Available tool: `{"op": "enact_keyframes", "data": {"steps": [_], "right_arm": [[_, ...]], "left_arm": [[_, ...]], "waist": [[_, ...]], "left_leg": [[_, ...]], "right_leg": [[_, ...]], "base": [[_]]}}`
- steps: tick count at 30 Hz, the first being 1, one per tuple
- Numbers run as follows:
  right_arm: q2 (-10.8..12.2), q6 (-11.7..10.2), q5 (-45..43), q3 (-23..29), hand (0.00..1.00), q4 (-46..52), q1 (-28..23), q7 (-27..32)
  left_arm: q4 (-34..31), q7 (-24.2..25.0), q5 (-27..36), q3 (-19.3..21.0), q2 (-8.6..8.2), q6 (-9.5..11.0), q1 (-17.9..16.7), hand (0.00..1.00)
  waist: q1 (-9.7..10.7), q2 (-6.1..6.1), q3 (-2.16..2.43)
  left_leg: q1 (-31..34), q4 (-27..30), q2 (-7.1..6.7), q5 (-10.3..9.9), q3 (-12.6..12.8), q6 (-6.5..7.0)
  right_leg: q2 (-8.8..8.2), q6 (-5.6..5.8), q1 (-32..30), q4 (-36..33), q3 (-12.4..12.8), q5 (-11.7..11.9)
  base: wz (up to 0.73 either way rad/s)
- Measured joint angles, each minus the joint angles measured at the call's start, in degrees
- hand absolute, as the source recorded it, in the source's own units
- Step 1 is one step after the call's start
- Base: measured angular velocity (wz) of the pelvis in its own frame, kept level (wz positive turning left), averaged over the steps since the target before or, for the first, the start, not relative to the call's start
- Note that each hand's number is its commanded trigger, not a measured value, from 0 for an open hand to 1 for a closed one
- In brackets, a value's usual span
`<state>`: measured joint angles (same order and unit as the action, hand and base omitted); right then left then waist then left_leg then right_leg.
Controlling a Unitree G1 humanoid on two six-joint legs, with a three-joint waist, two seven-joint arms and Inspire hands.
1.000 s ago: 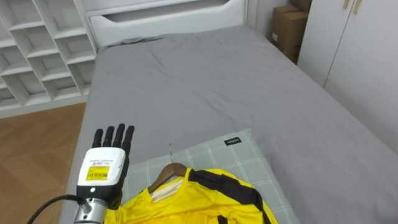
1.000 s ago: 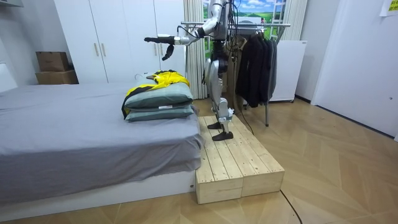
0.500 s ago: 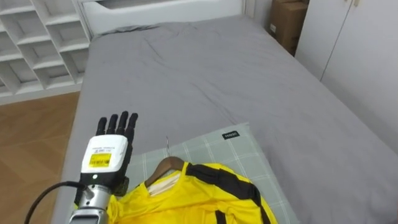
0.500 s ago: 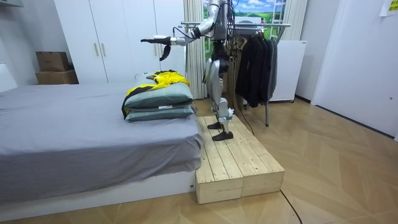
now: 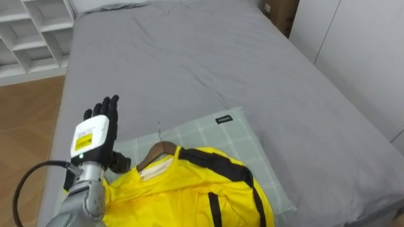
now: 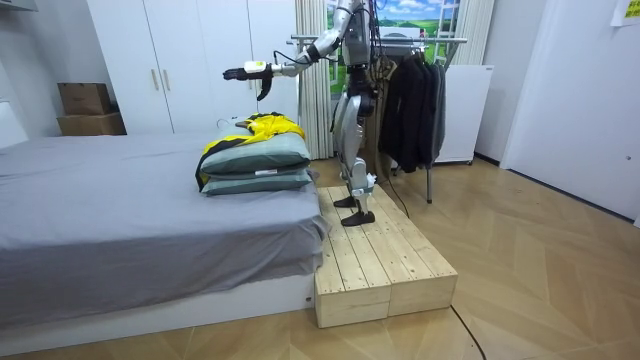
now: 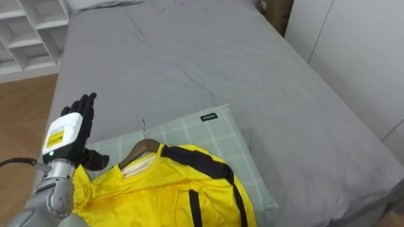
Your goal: Hang clothes
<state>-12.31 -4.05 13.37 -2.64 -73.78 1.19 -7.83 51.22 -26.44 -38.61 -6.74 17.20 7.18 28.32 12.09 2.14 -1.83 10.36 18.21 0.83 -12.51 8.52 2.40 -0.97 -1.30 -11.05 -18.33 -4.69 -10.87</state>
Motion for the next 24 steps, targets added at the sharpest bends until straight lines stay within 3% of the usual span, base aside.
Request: {"op": "enact_keyframes", "data": {"steps": [10,19,21,24], "right_arm": [[0.18,1.62,-0.53,-2.29,0.0,0.38,1.28,1.53],[0.1,2.22,0.25,-4.08,0.0,0.21,2.42,1.37],[-0.01,2.27,0.98,-4.45,0.0,0.2,3.49,1.47],[-0.02,2.38,2.11,-5.23,0.0,0.18,3.96,1.47]], "left_arm": [[4.78,4.87,0.84,-0.14,0.56,-0.08,3.73,0.0],[9.08,6.86,0.18,-0.15,0.69,-0.85,7.03,0.0],[9.61,6.85,0.14,-0.27,0.91,-1.17,7.52,0.0],[10.46,6.8,-0.32,-0.3,0.92,-1.84,7.74,0.0]], "waist": [[0.37,-1.01,-0.97],[0.26,-0.73,-1.42],[0.41,-0.42,-2.03],[0.41,-0.4,-2.1]], "left_leg": [[7.7,6.44,0.42,-0.75,0.06,0.28],[10.01,9.98,1.24,-2.06,0.24,0.28],[10.7,10.65,1.47,-2.52,0.25,0.36],[11.52,11.04,1.43,-2.54,0.49,0.41]], "right_leg": [[-0.98,-0.55,-8.06,-6.62,-0.23,-1.43],[-0.75,-0.83,-9.93,-9.1,-0.46,-1.81],[-0.67,-0.85,-10.42,-9.56,-0.54,-1.98],[-0.8,-0.83,-11.51,-10.43,-0.41,-1.99]], "base": [[0.0],[-0.01],[0.0],[-0.03]]}}
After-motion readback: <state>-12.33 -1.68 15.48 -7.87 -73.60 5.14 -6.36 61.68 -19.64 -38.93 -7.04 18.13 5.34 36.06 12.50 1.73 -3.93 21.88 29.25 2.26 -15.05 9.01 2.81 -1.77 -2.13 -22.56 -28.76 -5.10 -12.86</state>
